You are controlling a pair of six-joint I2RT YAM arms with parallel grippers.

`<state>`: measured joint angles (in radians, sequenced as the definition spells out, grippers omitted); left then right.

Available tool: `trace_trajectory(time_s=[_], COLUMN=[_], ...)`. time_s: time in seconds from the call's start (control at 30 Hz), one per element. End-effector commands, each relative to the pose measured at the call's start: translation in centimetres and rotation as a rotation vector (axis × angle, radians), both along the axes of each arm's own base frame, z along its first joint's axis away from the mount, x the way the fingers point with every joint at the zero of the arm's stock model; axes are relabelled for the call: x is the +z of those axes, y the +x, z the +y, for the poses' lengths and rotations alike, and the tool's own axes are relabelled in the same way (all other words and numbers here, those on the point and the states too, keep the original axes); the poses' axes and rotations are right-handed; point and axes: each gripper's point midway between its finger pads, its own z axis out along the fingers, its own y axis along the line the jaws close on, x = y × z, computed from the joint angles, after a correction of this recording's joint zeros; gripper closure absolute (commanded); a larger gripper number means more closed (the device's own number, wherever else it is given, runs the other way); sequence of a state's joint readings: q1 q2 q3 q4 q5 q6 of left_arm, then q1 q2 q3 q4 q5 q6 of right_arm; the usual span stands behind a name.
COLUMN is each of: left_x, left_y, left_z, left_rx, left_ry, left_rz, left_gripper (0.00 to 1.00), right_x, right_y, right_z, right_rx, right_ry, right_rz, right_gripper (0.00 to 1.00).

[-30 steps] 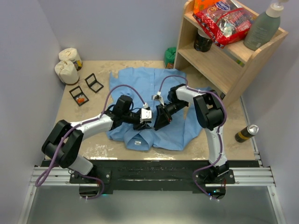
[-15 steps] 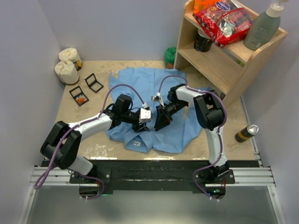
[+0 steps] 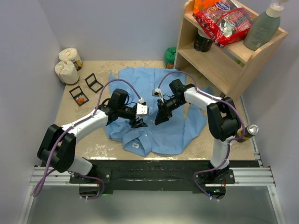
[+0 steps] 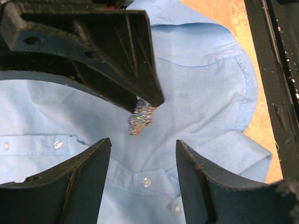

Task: Remove the brooch from the garment
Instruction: Remove the brooch from the clothes.

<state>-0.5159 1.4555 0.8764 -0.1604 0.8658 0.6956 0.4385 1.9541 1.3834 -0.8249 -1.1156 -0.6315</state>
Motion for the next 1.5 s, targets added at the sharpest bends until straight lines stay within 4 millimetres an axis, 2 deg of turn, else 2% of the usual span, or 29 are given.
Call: trace_trajectory(time_s=[0.0,0.07,0.13,0.2,0.23,0.37,0.4,0.47,0.53,0.6,0.73,0.87,1.07,1.17,1.2,1.3,1.47], left_x=[4.0,4.8,5.2,5.8,5.9,7.1,7.3,7.8,7.9,8.3,8.8,8.7,8.4,9.2,10.1,10.4,10.1], left_y=[1.0,1.1,1.1,1.2,1.2,0.8,0.8,0.9,1.4,1.9,1.4,1.0,1.7,2.0,1.3,-0.2,-1.0], left_z=[0.3,0.5,0.6,0.7,0.7,0.8,0.9,0.8,0.9,1.0,1.0,0.8,0.3,0.0,-0.6,-1.1,-1.5], left_rx=[-0.012,-0.013,-0.016,-0.027,-0.030,-0.076,-0.074,-0.074,-0.032,-0.012,-0.018,-0.023,0.011,0.013,-0.016,-0.122,-0.186], left_ry=[-0.042,-0.040,-0.039,-0.032,-0.028,-0.021,-0.021,-0.022,-0.014,-0.010,-0.006,-0.013,-0.004,-0.035,-0.058,-0.083,-0.085], left_rz=[-0.090,-0.098,-0.115,-0.140,-0.151,-0.186,-0.193,-0.191,-0.173,-0.186,-0.157,-0.103,-0.026,-0.085,-0.197,-0.239,-0.260], left_gripper=[0.36,0.35,0.31,0.28,0.26,0.21,0.23,0.55,1.00,1.00,1.00,1.00,1.00,1.00,1.00,0.99,0.86], right_x=[-0.4,-0.1,0.2,0.8,1.2,3.8,4.2,4.8,5.5,6.2,6.7,7.3,8.4,8.7,8.8,8.8,9.1], right_y=[3.8,4.6,4.5,4.0,2.8,1.7,1.6,1.2,1.0,0.5,-0.3,-0.8,-1.4,-1.6,-1.9,-2.0,-2.3], right_z=[0.4,0.4,0.5,0.6,0.2,0.6,0.6,0.4,0.2,-0.1,-0.6,-0.9,-1.1,-1.0,-0.9,-0.9,-0.7], right_rx=[-0.150,-0.174,-0.155,-0.103,-0.077,0.005,0.011,0.014,0.020,0.027,0.019,0.006,0.008,0.017,0.026,0.031,0.049], right_ry=[-0.077,-0.095,-0.093,-0.072,-0.082,0.002,0.008,0.010,0.010,0.011,0.002,0.000,0.026,0.042,0.053,0.065,0.088], right_rz=[-0.117,-0.146,-0.146,-0.126,-0.073,-0.050,-0.061,-0.063,-0.093,-0.102,-0.111,-0.135,-0.156,-0.153,-0.144,-0.131,-0.112], right_gripper=[0.94,0.94,0.94,0.93,0.93,0.92,0.92,0.91,0.91,0.90,0.89,0.88,0.87,0.87,0.87,0.87,0.86])
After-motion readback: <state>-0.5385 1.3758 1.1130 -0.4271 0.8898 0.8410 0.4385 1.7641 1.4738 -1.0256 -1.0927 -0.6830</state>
